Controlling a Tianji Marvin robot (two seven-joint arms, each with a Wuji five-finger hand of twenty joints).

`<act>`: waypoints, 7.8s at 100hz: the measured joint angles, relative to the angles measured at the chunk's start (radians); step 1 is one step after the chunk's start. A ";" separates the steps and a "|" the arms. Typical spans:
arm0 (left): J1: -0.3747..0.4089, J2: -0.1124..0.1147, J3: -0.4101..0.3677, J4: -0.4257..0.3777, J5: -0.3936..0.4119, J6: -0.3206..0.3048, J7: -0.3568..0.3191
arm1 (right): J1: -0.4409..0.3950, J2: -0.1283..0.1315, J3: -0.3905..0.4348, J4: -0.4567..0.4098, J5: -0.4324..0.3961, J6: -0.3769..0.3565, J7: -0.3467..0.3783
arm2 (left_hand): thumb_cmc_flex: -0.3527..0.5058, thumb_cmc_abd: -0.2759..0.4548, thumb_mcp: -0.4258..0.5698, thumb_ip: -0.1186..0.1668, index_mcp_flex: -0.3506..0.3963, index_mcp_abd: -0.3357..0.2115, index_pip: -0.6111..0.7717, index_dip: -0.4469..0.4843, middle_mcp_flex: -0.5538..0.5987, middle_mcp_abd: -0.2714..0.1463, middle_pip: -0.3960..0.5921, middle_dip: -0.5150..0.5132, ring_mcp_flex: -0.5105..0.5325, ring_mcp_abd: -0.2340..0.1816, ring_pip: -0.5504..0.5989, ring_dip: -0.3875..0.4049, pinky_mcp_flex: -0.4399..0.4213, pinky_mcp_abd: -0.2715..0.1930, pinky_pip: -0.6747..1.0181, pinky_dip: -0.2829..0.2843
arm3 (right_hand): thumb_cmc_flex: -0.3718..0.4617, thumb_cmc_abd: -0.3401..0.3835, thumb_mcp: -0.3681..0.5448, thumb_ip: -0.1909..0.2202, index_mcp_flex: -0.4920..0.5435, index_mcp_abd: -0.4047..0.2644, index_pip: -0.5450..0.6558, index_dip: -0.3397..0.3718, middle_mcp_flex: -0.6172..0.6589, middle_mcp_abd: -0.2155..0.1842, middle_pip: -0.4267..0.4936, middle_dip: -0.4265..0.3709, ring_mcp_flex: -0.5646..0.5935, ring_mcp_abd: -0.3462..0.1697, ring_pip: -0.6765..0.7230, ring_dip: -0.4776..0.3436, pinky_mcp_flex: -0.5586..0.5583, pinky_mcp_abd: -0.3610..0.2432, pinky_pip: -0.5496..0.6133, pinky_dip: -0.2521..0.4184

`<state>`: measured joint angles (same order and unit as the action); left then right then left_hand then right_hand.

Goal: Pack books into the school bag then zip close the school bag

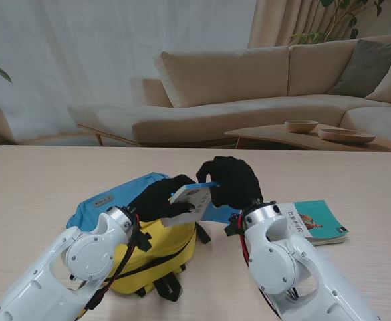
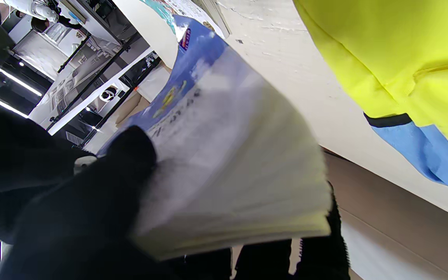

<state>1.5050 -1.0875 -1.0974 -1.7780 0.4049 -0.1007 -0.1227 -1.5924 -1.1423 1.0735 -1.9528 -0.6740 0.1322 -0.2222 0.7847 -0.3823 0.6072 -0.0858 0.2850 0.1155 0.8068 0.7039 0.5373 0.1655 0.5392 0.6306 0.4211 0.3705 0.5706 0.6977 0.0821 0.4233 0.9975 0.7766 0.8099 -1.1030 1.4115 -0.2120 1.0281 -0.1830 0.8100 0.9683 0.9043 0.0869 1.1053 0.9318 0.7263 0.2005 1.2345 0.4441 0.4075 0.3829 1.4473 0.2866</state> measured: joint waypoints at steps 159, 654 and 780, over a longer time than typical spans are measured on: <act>0.183 -0.058 -0.187 -0.073 -0.126 -0.073 0.235 | -0.069 0.016 0.146 0.028 0.108 -0.096 0.107 | 0.327 -0.006 -0.287 -0.013 0.240 0.002 0.043 0.435 0.316 0.075 0.324 0.375 0.445 0.097 0.642 0.255 0.508 0.165 0.505 0.294 | -0.397 0.427 -0.427 0.133 -0.775 0.231 -0.252 -0.546 -0.653 0.022 -0.466 -0.598 -0.393 -0.117 -0.860 -0.165 -0.330 -0.096 -0.450 0.000; 0.308 -0.012 -0.320 -0.223 0.332 0.173 0.165 | -0.150 -0.044 0.120 -0.046 1.054 0.520 0.196 | 0.346 0.086 -0.352 0.008 0.220 -0.096 0.122 0.189 0.307 0.059 0.400 0.284 0.275 0.053 0.505 0.222 0.215 0.086 0.278 0.113 | -0.061 0.329 -0.227 -0.052 -0.130 0.295 0.000 -0.101 0.159 0.188 -0.135 -0.341 0.335 0.103 -0.163 0.036 0.400 0.047 0.178 0.234; 0.337 -0.013 -0.277 -0.271 0.324 0.203 0.156 | 0.191 -0.384 -0.147 0.333 1.397 0.648 -0.536 | 0.370 0.086 -0.385 0.008 0.220 -0.086 0.127 0.189 0.307 0.068 0.406 0.276 0.276 0.053 0.505 0.222 0.216 0.087 0.279 0.121 | -0.062 0.347 -0.227 -0.054 -0.150 0.303 0.023 -0.139 0.136 0.189 -0.110 -0.386 0.335 0.103 -0.162 0.012 0.400 0.051 0.178 0.234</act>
<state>1.8418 -1.1005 -1.3739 -2.0493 0.7291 0.1021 0.0337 -1.4011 -1.5264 0.9264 -1.6197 0.7234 0.7798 -0.7580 1.1545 -0.2964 0.2226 -0.0783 0.5047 0.0298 0.9339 0.8929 0.8438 0.2334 0.9454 0.9062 0.6967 0.4240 1.0758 0.9193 0.2977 0.5103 1.2761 0.8979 0.7483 -0.7557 1.1841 -0.2655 0.8780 0.1205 0.8333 0.8297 1.0404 0.2759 0.9953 0.5461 1.0610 0.3040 1.0721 0.4559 0.8077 0.4341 1.6255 0.5204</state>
